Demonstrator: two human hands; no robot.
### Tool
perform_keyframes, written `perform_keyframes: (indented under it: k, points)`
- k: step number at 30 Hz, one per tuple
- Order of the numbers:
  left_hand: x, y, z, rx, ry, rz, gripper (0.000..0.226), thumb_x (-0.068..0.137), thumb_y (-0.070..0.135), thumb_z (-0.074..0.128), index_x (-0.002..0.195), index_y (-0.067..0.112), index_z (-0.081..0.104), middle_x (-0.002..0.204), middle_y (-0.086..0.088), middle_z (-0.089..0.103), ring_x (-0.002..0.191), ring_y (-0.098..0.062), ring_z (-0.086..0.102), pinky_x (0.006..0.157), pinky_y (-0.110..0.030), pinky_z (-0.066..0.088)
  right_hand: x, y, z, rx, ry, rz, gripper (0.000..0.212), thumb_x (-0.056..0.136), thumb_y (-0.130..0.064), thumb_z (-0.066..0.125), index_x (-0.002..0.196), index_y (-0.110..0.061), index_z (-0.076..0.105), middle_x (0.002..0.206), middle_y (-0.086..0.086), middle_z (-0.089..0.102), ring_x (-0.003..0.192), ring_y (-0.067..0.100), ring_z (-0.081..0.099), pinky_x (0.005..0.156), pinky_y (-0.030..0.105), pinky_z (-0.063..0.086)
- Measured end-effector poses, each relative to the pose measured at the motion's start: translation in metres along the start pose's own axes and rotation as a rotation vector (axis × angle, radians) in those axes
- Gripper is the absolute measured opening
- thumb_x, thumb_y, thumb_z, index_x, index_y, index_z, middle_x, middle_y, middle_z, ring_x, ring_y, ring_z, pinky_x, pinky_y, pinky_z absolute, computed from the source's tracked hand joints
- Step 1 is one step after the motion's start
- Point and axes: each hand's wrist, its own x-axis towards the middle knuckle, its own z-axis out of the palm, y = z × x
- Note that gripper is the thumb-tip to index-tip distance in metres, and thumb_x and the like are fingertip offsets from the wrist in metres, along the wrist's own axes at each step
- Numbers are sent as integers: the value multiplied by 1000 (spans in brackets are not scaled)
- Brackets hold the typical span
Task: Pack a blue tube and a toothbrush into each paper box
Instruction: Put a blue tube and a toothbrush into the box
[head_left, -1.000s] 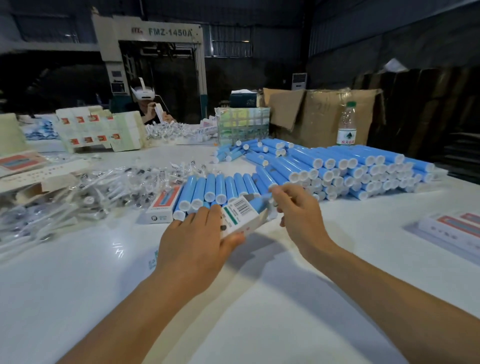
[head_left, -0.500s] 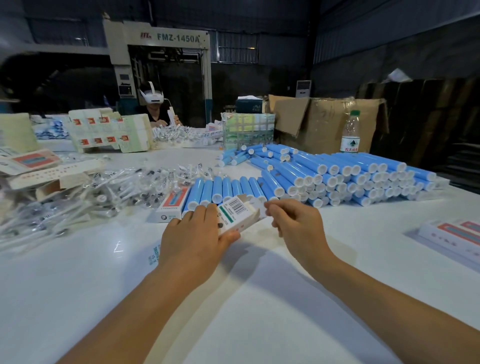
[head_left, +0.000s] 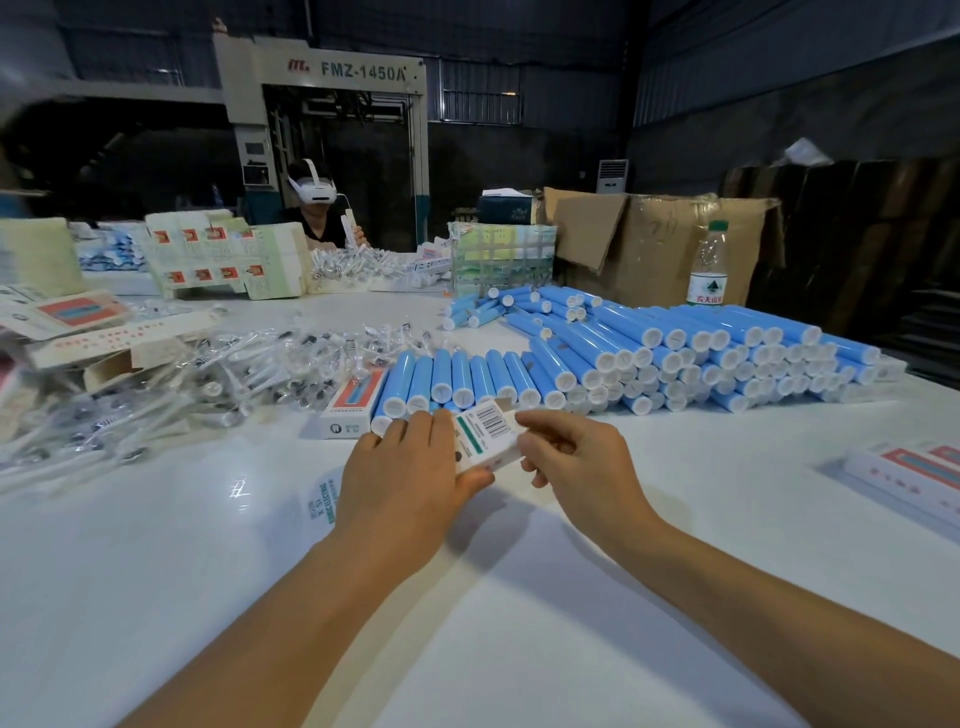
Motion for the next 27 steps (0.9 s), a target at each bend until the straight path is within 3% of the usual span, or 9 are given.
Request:
perform_keyframes:
  k: [3, 6, 9, 12, 15, 19, 23, 27]
  points:
    - [0, 2, 0, -1, 18, 6, 72, 90, 67, 22, 142, 18, 19, 137, 1, 41, 122, -18, 42, 91, -31, 35, 4, -1, 0, -7, -33, 55, 45, 89, -7, 58, 133, -17, 54, 56, -14, 57, 53, 0, 52, 56, 22, 45]
    - [-1, 7, 0, 12, 19, 27, 72, 91, 65, 26, 143, 16, 18, 137, 1, 40, 123, -19, 41, 93, -32, 34, 6, 0, 0, -41, -62, 132, 52, 90, -12, 58, 140, -20, 45, 54, -11, 51, 48, -2, 48, 48, 17, 39]
    - [-2, 11, 1, 16, 11, 42, 73, 92, 65, 28, 145, 15, 17, 140, -1, 39, 123, -20, 41, 95, -33, 34, 5, -3, 0, -41, -66, 169, 40, 90, -11, 57, 129, -20, 57, 62, -13, 57, 46, -5, 51, 42, 12, 36]
    - [-3, 14, 2, 20, 18, 40, 74, 92, 65, 29, 145, 15, 16, 141, -2, 38, 124, -20, 40, 95, -33, 33, 5, -3, 2, -48, -57, 202, 20, 91, -10, 55, 103, -22, 66, 84, -5, 67, 55, -3, 57, 51, 12, 41]
    - [-3, 15, 3, 21, 11, 41, 76, 92, 65, 30, 145, 13, 14, 142, -3, 37, 125, -21, 39, 96, -33, 33, 4, -3, 4, -79, -61, 192, 23, 93, -10, 51, 101, -23, 69, 95, -4, 69, 67, 5, 56, 55, 15, 40]
    - [-4, 17, 5, 38, 21, 52, 76, 92, 65, 30, 144, 11, 16, 139, -4, 38, 122, -21, 40, 93, -33, 33, 0, -5, 4, -73, -91, 176, 36, 95, -7, 46, 78, -32, 64, 91, -2, 67, 59, 4, 49, 44, 12, 34]
    - [-4, 19, 6, 39, 25, 63, 74, 92, 64, 29, 142, 11, 18, 137, -4, 39, 120, -21, 41, 91, -33, 34, 0, -4, 5, -86, -98, 205, 27, 95, -4, 42, 93, -5, 68, 90, 2, 66, 50, -1, 48, 40, 13, 30]
    - [-1, 16, 4, -1, 43, 23, 72, 91, 65, 29, 142, 14, 19, 136, -1, 41, 121, -19, 42, 92, -32, 35, 4, -4, 3, -216, -94, 83, 24, 96, -14, 49, 95, -27, 69, 98, -2, 65, 82, 13, 57, 64, 27, 48]
